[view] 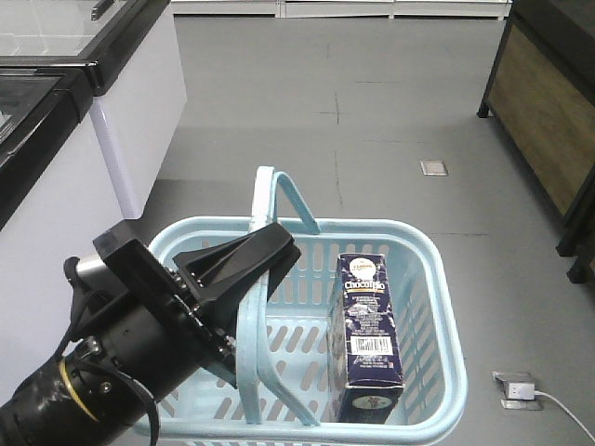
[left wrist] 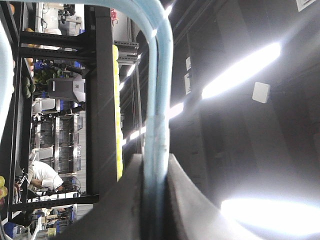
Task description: Left arm holds basket, right arm returns cookies
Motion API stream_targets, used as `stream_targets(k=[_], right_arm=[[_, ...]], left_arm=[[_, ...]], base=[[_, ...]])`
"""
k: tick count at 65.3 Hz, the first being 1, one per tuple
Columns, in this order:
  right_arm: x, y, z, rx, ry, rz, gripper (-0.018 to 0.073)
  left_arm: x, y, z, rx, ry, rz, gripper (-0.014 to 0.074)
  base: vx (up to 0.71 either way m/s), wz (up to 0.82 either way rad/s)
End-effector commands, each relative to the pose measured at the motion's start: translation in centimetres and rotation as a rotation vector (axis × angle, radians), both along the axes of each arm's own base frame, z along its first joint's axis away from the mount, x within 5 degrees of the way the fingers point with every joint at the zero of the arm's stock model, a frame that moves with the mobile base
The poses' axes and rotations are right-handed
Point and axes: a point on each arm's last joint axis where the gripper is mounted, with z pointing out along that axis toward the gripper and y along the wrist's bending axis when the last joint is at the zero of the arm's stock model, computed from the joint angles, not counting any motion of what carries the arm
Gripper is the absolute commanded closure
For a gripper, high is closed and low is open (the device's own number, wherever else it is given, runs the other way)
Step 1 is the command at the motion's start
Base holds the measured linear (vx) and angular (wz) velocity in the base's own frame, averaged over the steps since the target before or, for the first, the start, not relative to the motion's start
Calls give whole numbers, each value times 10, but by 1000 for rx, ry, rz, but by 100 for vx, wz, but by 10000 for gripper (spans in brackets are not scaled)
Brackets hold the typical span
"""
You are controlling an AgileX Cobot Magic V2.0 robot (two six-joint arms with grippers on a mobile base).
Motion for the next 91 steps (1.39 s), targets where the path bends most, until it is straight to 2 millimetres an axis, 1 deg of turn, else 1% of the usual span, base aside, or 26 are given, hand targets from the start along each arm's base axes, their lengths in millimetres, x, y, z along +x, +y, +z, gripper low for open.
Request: stream_targets(k=[1,91], right_arm=[[0,0,1,-20,-65,-2,562],[0,0,1,-20,-64,-2,562]], left_arm=[[-4,4,27,-147,-119,3,597],[-4,3,26,-138,-124,7,596]], base=[[0,0],[0,0]])
